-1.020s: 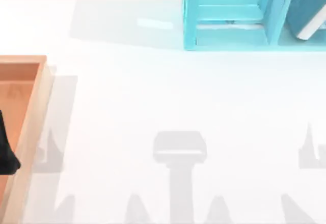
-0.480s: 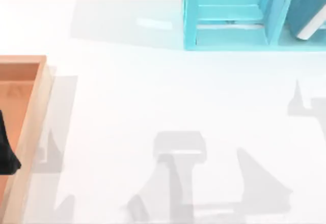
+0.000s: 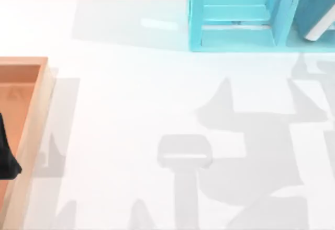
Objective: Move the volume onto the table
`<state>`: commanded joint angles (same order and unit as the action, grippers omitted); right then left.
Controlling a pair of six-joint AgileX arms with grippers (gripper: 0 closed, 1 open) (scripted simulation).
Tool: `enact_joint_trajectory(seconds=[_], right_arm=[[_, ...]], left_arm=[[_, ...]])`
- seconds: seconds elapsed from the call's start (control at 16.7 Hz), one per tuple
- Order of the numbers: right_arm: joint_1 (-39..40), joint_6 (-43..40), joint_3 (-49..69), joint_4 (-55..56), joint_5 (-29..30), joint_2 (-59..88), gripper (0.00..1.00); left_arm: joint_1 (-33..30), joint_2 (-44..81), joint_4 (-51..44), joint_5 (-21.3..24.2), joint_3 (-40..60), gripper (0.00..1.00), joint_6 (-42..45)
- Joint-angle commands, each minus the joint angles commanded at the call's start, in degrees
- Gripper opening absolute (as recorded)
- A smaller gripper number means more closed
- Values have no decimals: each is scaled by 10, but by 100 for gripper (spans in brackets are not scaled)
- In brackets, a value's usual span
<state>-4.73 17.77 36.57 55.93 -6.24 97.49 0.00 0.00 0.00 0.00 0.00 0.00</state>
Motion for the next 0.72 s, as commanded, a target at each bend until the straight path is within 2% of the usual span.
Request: enact_joint_trajectory(seconds=[0.36,0.72], right_arm=[[-9,42,76,118,-15,210,100],[-11,47,85,134,-17,234,100]], left_arm=[[0,0,0,0,0,100,0],[0,0,0,0,0,100,0]])
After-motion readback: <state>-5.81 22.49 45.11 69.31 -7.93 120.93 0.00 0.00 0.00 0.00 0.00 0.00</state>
